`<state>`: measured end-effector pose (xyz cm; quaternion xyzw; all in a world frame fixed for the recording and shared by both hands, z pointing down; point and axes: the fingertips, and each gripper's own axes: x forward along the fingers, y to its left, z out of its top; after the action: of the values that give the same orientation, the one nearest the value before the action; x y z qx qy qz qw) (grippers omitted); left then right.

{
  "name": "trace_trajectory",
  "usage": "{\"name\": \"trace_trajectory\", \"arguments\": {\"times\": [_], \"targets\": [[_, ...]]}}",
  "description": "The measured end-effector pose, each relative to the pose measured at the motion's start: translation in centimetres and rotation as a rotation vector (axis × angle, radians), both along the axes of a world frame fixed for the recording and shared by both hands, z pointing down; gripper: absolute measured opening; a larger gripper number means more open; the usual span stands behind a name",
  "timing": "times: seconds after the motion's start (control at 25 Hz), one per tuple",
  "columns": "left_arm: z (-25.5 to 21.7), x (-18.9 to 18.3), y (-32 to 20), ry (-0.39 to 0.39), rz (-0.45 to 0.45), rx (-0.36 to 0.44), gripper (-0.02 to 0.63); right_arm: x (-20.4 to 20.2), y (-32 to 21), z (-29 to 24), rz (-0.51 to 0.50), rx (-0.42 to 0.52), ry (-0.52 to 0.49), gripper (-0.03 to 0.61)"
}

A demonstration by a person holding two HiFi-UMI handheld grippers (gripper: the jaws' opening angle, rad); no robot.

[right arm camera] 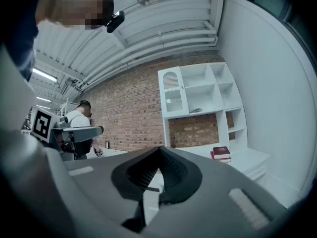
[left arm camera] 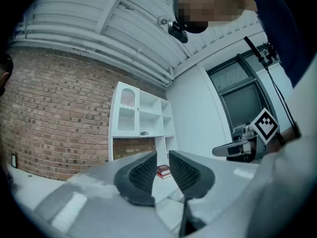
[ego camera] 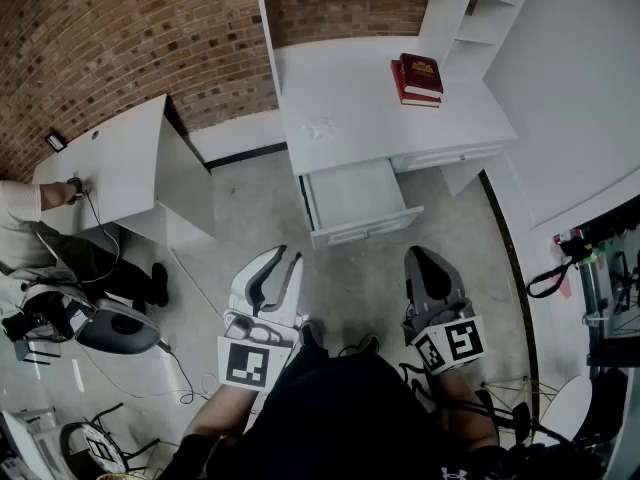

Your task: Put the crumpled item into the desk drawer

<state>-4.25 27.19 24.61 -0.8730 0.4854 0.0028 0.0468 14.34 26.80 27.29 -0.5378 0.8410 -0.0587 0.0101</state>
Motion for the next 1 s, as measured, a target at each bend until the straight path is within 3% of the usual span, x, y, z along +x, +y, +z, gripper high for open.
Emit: {"name": "trace_trajectory", "arguments": {"times": [0.48,0.68,1.0], "targets": [[2.0,-6.6,-2.9,0.021,0.062,-0.053,0.084,-4.7,-1.8,-0.5,0.102,0.002,0.03,0.003],[3.2,-8.7,-4.4,0.064,0.054,-0.077,0.084,-5.5,-2.8,0.1,0.132,-0.013,0.053,0.003],[4.1,-10.2,-7.1,0.064,0.019,-0.108,0.084,-6.0,-6.4,0.9,0.117,-0.042,0.052,0.003]]}}
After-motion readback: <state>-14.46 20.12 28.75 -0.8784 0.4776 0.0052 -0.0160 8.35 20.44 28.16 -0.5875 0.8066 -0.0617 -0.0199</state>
